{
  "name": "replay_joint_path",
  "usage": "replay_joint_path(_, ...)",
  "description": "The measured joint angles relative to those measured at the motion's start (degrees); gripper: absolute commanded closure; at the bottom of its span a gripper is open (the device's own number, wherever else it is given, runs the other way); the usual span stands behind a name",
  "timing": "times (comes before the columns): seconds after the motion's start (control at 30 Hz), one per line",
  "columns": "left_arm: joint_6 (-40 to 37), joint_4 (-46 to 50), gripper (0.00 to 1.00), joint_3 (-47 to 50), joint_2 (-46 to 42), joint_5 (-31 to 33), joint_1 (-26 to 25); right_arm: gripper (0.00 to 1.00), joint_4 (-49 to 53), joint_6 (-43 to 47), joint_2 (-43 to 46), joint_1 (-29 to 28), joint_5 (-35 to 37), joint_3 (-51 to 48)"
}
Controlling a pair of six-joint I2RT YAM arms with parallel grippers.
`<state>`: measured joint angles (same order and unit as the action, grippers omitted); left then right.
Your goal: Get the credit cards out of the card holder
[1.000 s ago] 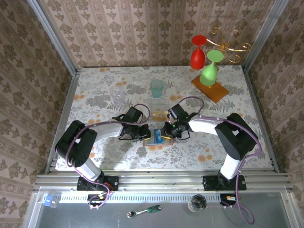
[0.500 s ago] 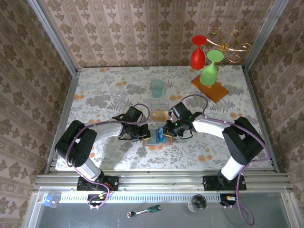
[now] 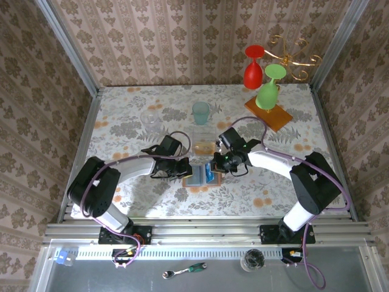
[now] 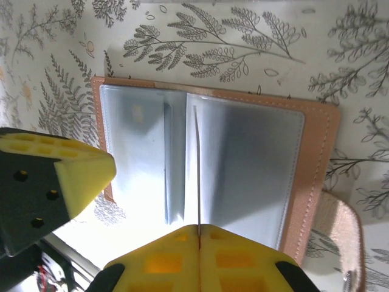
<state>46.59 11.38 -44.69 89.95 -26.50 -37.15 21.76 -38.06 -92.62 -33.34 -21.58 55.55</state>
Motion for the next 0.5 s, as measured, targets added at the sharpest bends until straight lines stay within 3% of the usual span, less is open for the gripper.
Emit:
replay_joint_path(0.17,0.0,0.0,0.97,0.1,-3.2,1.1,1.2,0.91,6.7,10.3,0.0,0.1,2.0,5.7)
replay_joint_path(0.5,-0.2,1.5,0.97,2.3,-7.6,2.6,4.0,0.94,21.7,40.9,-6.4,0.1,10.2,20.4)
